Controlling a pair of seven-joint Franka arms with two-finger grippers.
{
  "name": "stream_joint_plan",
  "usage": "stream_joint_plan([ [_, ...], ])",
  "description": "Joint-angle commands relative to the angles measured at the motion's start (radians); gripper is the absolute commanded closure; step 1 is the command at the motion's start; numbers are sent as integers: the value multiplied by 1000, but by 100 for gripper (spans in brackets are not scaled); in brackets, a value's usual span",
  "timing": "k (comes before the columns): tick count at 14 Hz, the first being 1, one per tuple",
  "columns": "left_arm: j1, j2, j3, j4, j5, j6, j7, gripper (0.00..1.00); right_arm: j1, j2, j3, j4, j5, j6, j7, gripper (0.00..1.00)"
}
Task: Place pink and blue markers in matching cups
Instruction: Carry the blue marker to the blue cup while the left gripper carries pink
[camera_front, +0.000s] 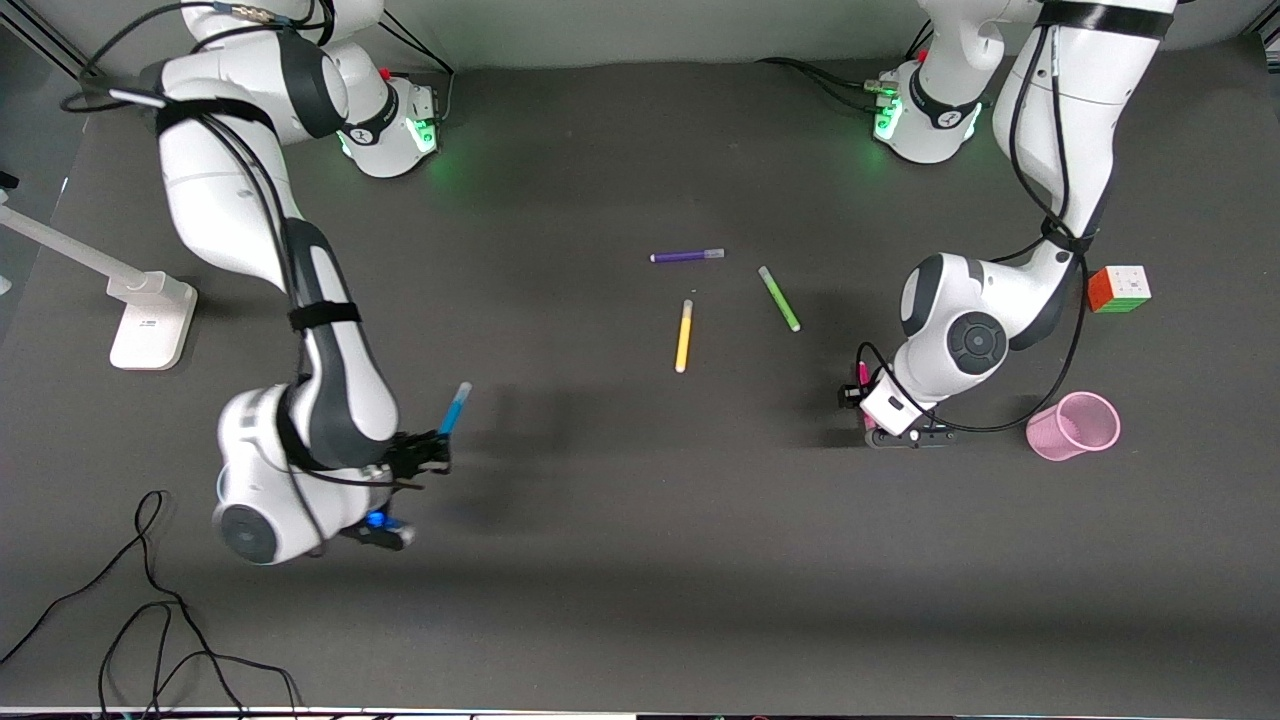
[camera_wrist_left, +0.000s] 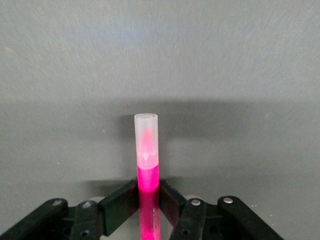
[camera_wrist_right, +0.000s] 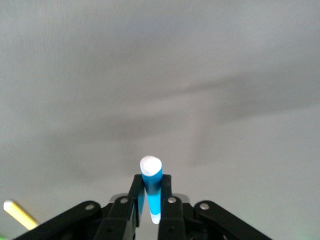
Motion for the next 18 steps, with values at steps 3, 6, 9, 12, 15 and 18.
stream_joint_plan([
  [3, 36, -123, 18, 49, 12, -181, 52, 100, 14, -84, -75, 18, -187, 38, 79, 100],
  [6, 132, -150, 18, 150, 12, -346, 218, 100, 5, -124, -103, 6, -309, 103, 80, 100],
  [9, 227, -146, 17, 236, 24, -443, 411, 100, 12, -168, -193, -74, -313, 216, 80, 100],
  [12, 303, -137, 17, 299, 95, -440, 584, 100, 9, -289, -232, -333, -316, 469, 62, 100],
  [15, 387, -119, 15, 299, 88, -361, 822, 100, 15, -303, -258, -402, -335, 525, 50, 100],
  [18, 450, -88, 14, 280, 54, -298, 1006, 100, 15, -392, -256, -604, -382, 688, 50, 100],
])
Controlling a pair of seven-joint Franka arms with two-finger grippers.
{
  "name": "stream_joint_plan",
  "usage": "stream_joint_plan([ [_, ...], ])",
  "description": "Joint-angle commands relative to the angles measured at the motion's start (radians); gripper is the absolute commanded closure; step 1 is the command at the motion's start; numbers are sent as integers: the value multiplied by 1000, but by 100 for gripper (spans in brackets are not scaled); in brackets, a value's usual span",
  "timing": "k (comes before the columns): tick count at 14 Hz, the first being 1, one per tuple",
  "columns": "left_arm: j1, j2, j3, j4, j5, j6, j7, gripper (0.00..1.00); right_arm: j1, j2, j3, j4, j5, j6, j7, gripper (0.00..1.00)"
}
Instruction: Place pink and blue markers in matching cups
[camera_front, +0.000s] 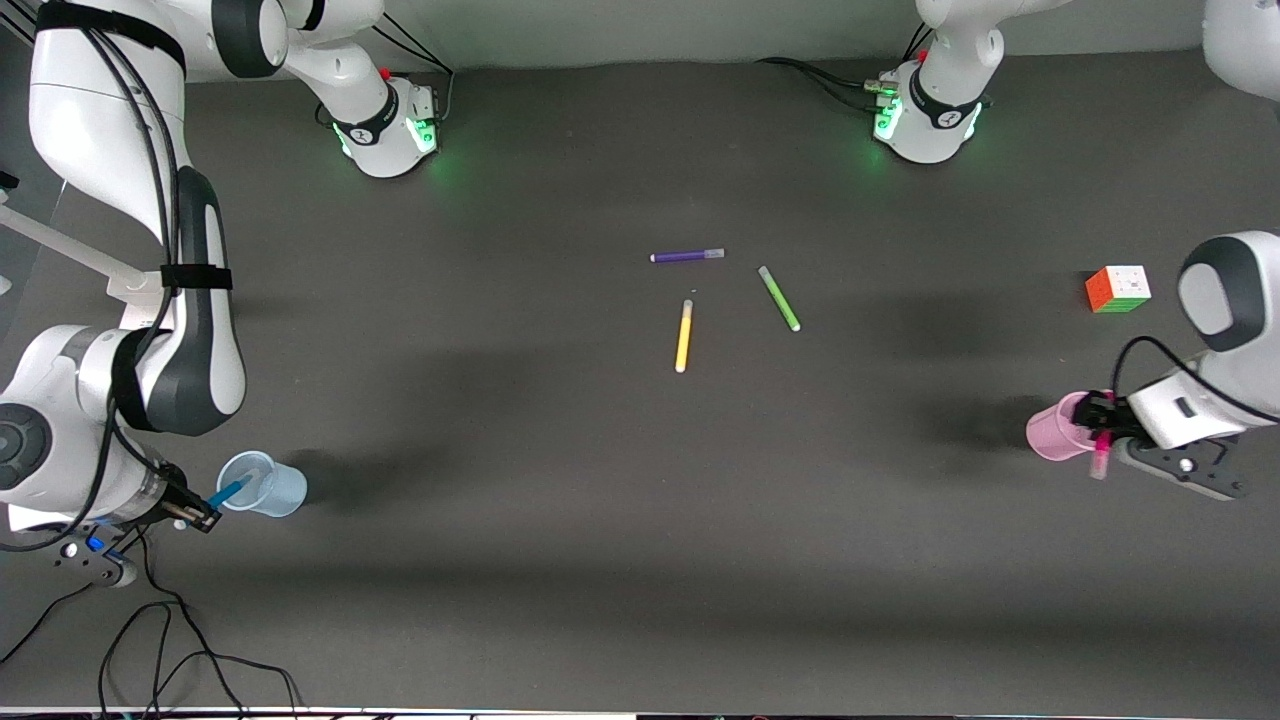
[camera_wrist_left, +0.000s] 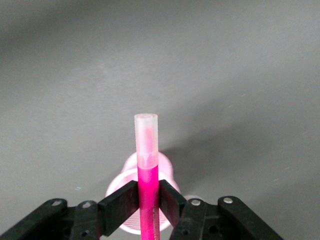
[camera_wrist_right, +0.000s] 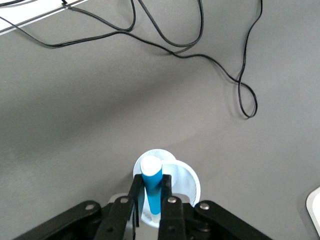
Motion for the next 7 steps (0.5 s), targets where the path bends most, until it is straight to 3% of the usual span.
stream_joint_plan([
  [1, 48, 31, -13, -13, -38, 66, 161, 100, 20, -127, -4, -247, -50, 171, -2, 100],
  [4, 49, 40, -13, -73, -126, 153, 290, 100, 21, -126, -1, -255, -49, 186, 5, 100],
  [7, 35, 16, -20, -95, -161, 123, 296, 100, 24, -113, -2, -257, -50, 223, 8, 100],
])
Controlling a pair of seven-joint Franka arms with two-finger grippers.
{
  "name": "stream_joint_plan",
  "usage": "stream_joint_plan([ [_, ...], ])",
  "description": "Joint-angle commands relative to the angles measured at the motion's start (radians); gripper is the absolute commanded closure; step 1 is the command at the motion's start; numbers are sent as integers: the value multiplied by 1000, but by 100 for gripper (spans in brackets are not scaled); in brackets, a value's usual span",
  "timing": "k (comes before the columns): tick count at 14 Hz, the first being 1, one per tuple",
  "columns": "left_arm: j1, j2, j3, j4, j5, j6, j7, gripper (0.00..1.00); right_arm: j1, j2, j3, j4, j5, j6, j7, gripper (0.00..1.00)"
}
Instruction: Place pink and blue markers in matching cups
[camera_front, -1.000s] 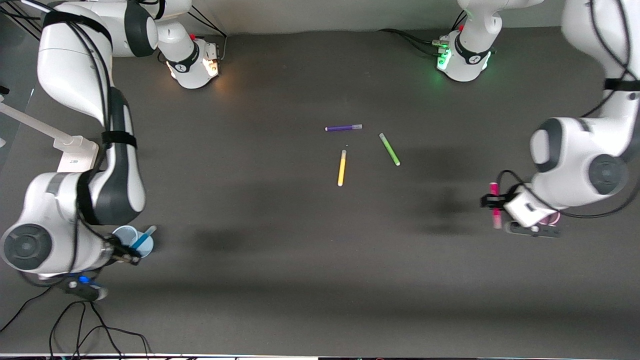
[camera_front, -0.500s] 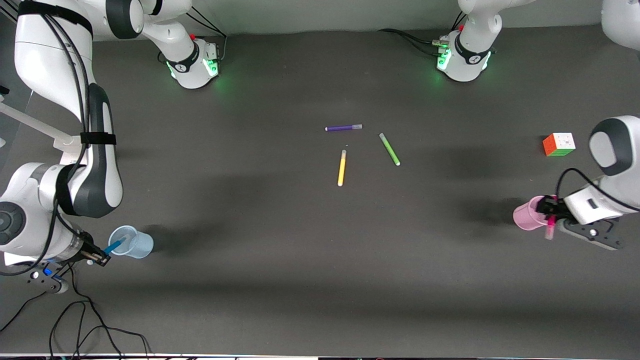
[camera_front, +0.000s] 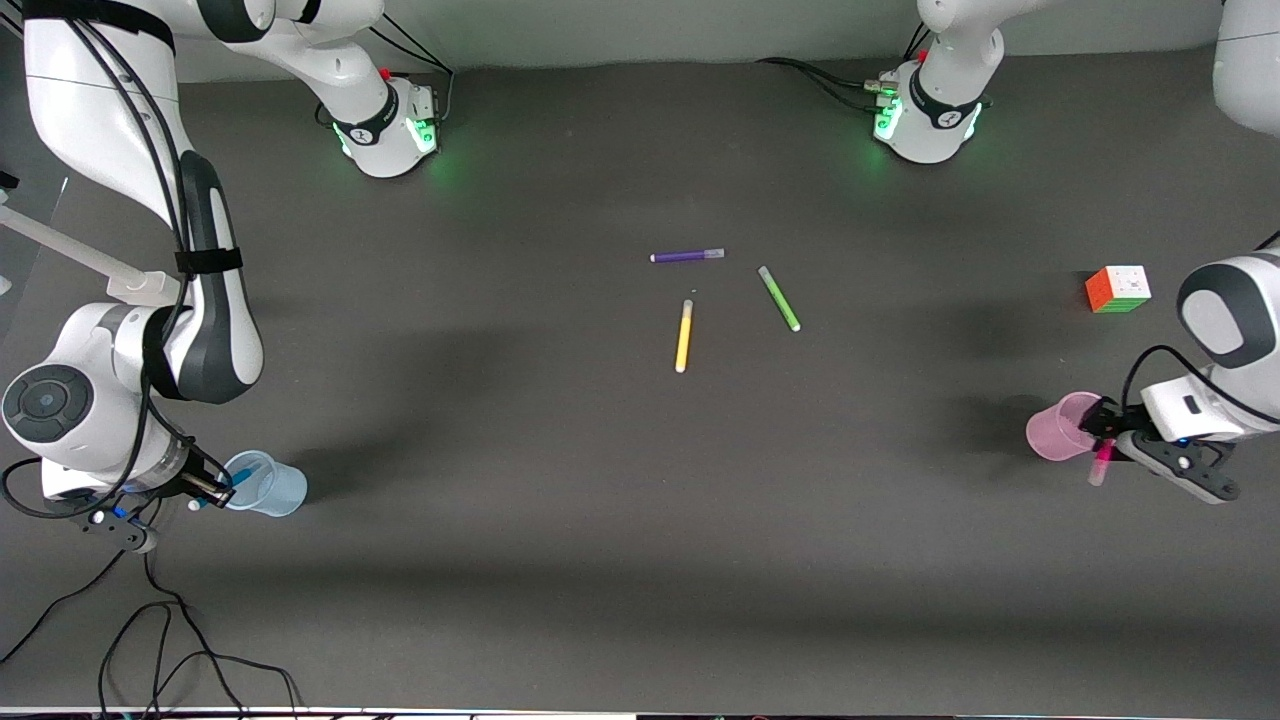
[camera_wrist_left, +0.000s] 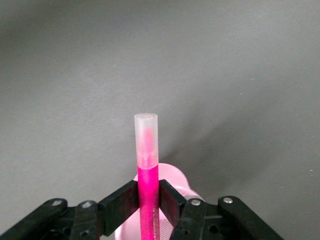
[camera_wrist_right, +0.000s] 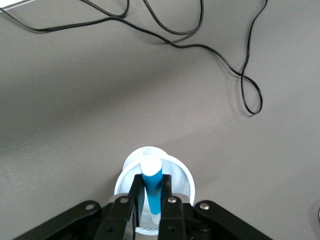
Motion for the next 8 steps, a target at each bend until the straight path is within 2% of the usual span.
stream_joint_plan([
  [1, -13, -54, -5, -33, -24, -43, 28, 100, 13, -23, -3, -42, -24, 60, 11, 100],
  [4, -10, -65, -6, -47, -24, -80, 66, 100, 11, -11, -1, -40, -25, 80, 10, 100],
  [6, -2, -62, -6, -50, -38, -65, 136, 100, 10, -2, -3, -40, -25, 92, 5, 38],
  [7, 0, -62, -6, -50, -64, -51, 168, 100, 11, -2, -3, -40, -25, 92, 13, 2],
  [8, 1, -60, -6, -54, -100, -30, 233, 100, 11, -3, -3, -40, -24, 92, 13, 0],
])
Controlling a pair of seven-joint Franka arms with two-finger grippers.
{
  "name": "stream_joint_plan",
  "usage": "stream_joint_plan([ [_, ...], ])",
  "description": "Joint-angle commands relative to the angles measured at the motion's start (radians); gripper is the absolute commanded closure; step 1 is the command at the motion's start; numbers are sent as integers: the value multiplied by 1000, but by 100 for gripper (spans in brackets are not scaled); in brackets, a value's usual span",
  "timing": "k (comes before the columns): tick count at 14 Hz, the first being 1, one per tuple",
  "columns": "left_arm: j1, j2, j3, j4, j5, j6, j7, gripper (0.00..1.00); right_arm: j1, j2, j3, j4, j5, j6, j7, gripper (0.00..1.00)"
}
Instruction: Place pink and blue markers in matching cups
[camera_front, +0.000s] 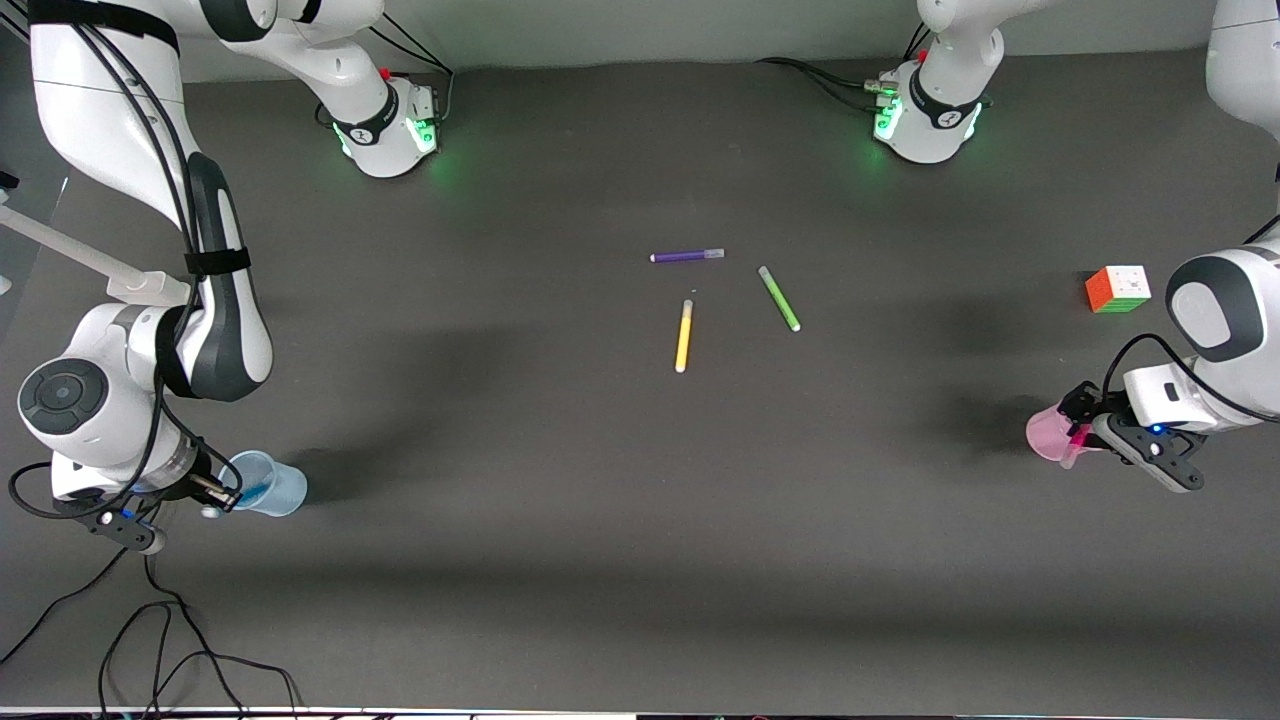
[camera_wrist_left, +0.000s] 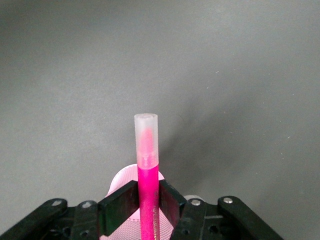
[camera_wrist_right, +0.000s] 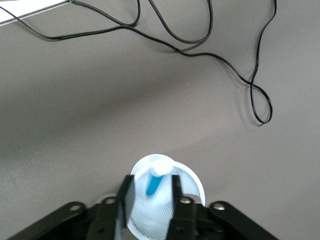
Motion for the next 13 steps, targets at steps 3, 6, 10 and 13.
stream_joint_plan([
  [3, 6, -31, 4, -58, -184, 60, 214, 100, 8, -20, -4, -11, -22, 12, 2, 0],
  [6, 34, -29, 4, -61, -216, 48, 293, 100, 8, -43, -3, 30, -17, -90, -18, 0],
  [10, 66, -23, 4, -75, -325, 47, 477, 100, 8, -84, 20, 136, 19, -308, -68, 0],
  [13, 66, -20, 3, -75, -382, 43, 540, 95, 6, -200, 14, 147, 162, -452, -180, 0],
])
